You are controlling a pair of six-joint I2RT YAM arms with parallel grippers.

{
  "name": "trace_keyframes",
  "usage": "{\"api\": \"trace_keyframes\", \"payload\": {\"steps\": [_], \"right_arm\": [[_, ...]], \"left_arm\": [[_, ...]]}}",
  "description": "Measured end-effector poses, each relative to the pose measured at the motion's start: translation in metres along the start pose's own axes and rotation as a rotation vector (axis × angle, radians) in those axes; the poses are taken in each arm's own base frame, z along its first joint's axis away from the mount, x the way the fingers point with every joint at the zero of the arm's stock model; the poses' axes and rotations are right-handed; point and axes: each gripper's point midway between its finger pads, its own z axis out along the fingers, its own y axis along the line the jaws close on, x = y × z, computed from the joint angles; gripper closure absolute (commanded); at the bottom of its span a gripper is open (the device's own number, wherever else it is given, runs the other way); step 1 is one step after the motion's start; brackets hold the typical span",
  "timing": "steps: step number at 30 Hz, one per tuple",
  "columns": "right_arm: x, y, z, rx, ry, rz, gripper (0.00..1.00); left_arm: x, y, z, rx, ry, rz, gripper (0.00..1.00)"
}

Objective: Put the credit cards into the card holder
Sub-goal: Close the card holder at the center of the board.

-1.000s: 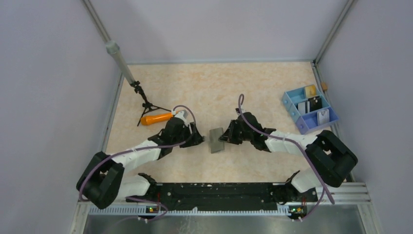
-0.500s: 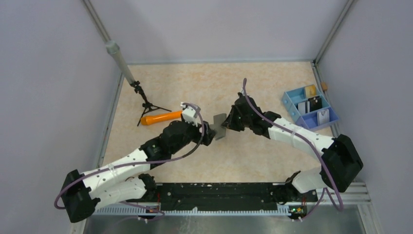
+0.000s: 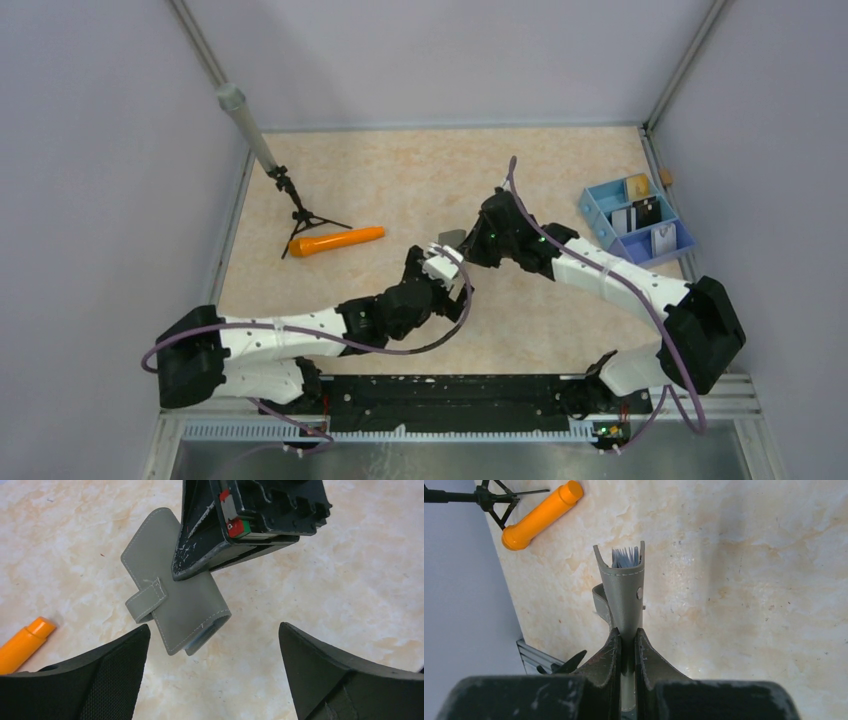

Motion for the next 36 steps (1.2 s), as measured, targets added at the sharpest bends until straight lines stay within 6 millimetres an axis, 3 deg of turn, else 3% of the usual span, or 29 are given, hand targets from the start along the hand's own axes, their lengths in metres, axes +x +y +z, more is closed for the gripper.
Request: {"api": "trace_keyframes", "payload": {"steps": [4,9,13,15,16,17,21,26,30,36], "right_arm": [[0.001,0.001,0.000,0.001,0.004,0.030,1.00],[-0.001,0.004,-0.004,-0.005,-0.001,0.059,1.00],[-0.007,0.008,-0.010,-0.016,-0.028,0.081,0.99],[-0.010,0.009,-0.011,-0.019,-0.042,0.092,0.87],[-0.011,0.010,-0.011,-0.023,-0.049,0.096,0.69],[-0.012,0.011,-0.011,-0.023,-0.055,0.099,0.58],[-0.021,0.012,-0.016,-0.029,-0.092,0.092,0.27],[-0.055,0.002,-0.045,-0.063,-0.230,0.073,0.19],[-0.075,-0.019,-0.071,-0.104,-0.359,0.033,0.11],[-0.057,-0.018,-0.082,-0.305,-0.391,-0.098,0.07]], "left_arm": [[0.011,0.006,0.010,-0.078,0.010,0.068,0.36],[0.020,0.020,0.019,-0.203,0.038,0.156,0.51],[0.020,0.026,0.022,-0.289,0.043,0.218,0.83],[0.019,0.027,0.025,-0.324,0.045,0.248,1.00],[0.019,0.027,0.025,-0.333,0.046,0.258,1.00],[0.019,0.027,0.026,-0.341,0.048,0.268,1.00],[0.020,0.030,0.026,-0.354,0.049,0.212,1.00],[0.024,0.040,0.026,-0.295,0.093,0.012,1.00],[0.005,0.049,0.024,-0.207,0.078,-0.227,1.00],[-0.036,0.045,0.013,-0.003,0.014,-0.589,1.00]]}}
